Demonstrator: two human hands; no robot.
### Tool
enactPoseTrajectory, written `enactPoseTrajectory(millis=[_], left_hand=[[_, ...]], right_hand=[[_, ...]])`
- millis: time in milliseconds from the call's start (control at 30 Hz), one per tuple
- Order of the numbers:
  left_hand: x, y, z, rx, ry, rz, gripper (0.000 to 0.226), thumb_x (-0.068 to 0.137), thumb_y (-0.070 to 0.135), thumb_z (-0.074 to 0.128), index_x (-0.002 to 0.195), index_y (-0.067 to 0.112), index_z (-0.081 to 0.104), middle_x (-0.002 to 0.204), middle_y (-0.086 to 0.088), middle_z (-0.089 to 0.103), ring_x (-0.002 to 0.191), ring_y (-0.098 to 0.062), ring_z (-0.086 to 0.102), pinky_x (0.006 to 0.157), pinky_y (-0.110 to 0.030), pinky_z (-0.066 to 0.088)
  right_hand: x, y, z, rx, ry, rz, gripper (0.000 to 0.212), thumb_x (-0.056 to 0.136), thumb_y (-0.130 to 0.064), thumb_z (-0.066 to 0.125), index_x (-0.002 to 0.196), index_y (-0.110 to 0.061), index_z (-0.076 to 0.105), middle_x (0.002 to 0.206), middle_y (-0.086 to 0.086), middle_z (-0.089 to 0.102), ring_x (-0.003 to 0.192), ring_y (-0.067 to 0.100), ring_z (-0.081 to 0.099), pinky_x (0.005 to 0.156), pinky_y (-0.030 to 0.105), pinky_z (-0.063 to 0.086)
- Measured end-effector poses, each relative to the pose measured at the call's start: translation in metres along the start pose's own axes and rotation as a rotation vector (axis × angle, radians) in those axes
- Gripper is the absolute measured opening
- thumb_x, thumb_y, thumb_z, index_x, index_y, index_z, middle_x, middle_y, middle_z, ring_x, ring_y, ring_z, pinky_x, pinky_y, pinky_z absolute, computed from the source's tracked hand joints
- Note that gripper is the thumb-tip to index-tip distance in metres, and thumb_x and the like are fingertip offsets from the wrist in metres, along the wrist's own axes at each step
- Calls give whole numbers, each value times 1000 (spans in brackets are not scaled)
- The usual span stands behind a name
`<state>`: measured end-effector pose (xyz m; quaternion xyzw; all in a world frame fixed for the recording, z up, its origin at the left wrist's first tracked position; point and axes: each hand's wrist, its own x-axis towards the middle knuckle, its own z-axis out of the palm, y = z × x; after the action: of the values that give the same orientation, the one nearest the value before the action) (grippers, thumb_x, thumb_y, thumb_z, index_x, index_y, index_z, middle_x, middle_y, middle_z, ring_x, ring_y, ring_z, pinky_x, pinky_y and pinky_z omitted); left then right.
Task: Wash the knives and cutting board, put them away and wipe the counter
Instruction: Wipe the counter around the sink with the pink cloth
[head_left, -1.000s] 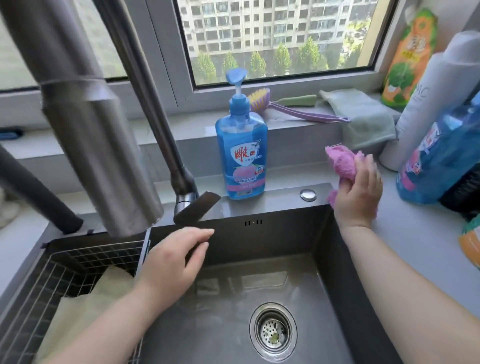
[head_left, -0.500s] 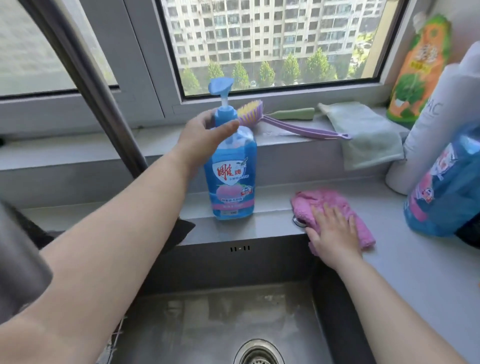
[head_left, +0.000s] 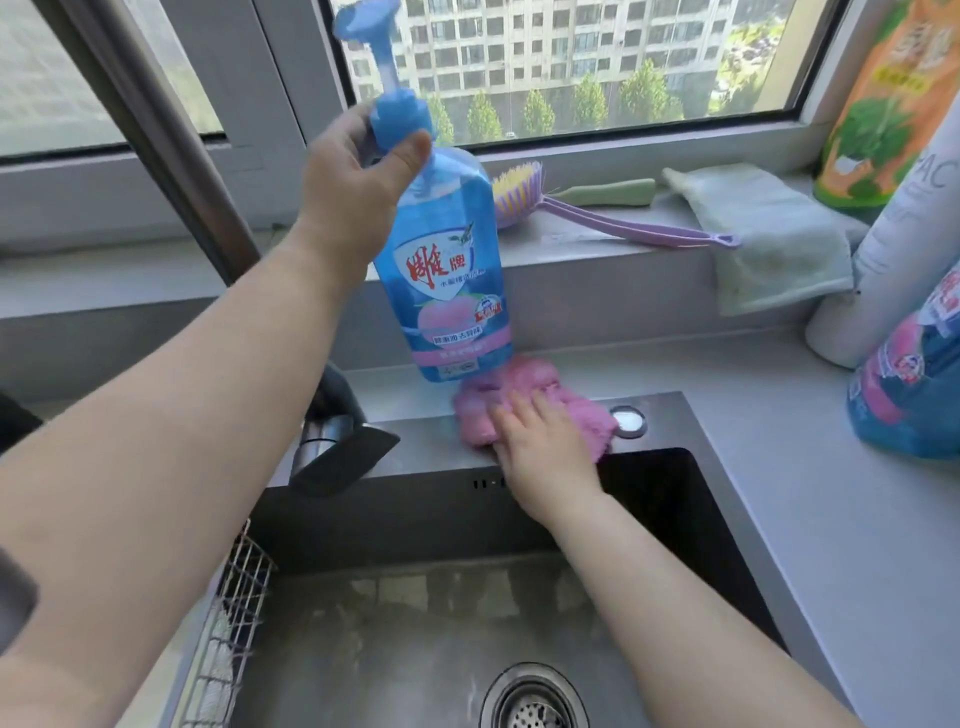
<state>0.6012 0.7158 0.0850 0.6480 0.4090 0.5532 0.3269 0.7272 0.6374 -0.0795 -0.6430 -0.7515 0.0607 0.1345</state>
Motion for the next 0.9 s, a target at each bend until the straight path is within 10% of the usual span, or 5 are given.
enactPoseTrajectory(millis=[133, 333, 900], left_hand=[[-5, -12, -4, 36, -2, -5, 12, 90, 8, 54, 100, 14, 52, 87, 9, 57, 80, 0, 55, 82, -17, 46], [-9, -20, -12, 111, -13, -14, 20, 90, 9, 54, 109, 11, 51, 89, 10, 56, 85, -4, 54, 92, -29, 44], [-12, -45, -1, 165, 35, -67, 36, 91, 13, 52, 126, 2, 48, 109, -3, 54, 101, -11, 49, 85, -11, 40]], right_hand=[[7, -60, 16, 95, -272, -166, 49, 98, -31, 34, 144, -14, 28, 156, 9, 15, 144, 32, 8, 117, 42, 1], [10, -30, 3, -33, -337, -268, 68, 91, -22, 49, 148, -26, 13, 158, -1, 5, 146, 22, 0, 118, 37, -3], [-99, 128, -67, 132, -167, 552, 60, 90, -14, 43, 145, -30, 25, 158, -4, 7, 146, 14, 5, 118, 30, 1]])
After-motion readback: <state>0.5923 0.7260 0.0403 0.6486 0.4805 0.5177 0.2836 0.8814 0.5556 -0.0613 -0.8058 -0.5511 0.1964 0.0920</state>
